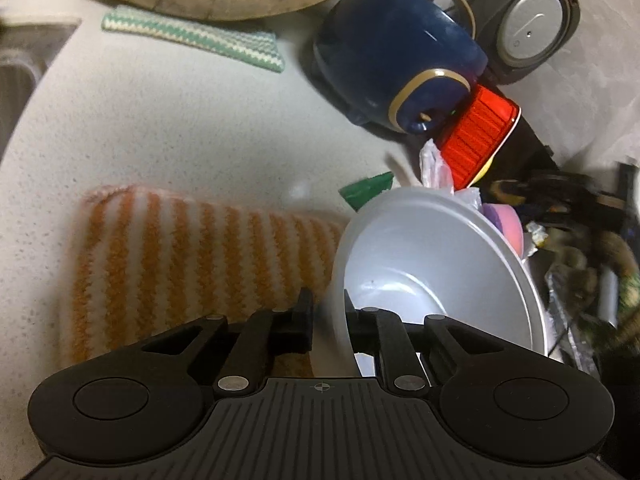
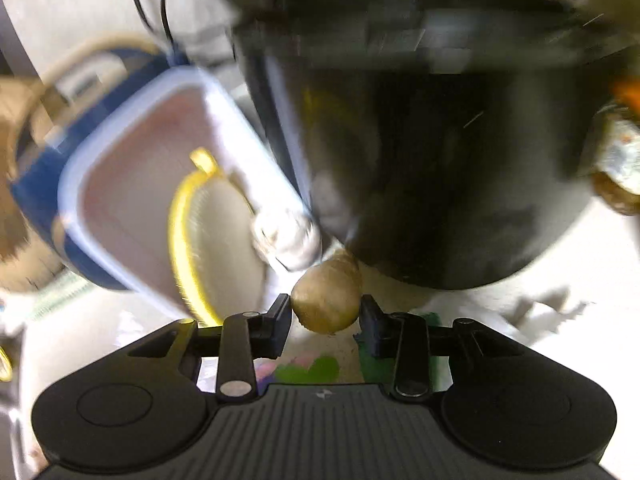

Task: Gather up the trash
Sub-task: 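Grasp the ginger root with the right tool while the left tool holds the white cup, then carry cup and ginger to the green bin and open both tools to drop them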

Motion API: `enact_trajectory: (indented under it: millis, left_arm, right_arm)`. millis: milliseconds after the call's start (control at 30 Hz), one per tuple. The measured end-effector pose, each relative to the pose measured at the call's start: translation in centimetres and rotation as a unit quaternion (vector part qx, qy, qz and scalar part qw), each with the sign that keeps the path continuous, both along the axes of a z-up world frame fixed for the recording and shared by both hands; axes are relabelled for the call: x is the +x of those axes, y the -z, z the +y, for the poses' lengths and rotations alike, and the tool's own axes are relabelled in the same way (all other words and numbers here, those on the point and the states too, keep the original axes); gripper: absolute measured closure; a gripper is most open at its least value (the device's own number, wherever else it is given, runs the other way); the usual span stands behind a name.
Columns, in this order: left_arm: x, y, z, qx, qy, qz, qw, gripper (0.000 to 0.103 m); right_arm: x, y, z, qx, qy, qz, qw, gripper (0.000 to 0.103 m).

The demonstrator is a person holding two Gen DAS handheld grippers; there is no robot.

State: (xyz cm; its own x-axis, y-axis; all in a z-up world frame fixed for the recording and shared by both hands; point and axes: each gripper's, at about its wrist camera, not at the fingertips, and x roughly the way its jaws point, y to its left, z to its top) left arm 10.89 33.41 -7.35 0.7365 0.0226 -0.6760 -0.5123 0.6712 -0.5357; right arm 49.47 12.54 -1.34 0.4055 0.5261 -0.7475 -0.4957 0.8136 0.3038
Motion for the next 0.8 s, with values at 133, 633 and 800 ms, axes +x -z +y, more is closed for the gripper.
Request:
enact_trajectory:
  millis: [133,633,800]
  left_arm:
    - [0.6,0.7,1.1,-0.026,0.027,-0.023,0.9990,0.089]
    - [3.0,-1.7,-6.3,0.016,0.114,-0.045,0.9923,0.089]
    - [5.3,-0.6,-13.4,0.021,0.174,-0.021,0.9843,0.089]
  right_arm:
    - [-4.4,-5.2,-3.6,0.037,0.023,-0.049,0.998,0.067]
    - [-20.3,-4.6,-18.3,0.053,0.107,-0.094,0.988,0.067]
    - [-24.2,-1.5,-25.2,0.019,0.148,-0.077,0.986,0.067]
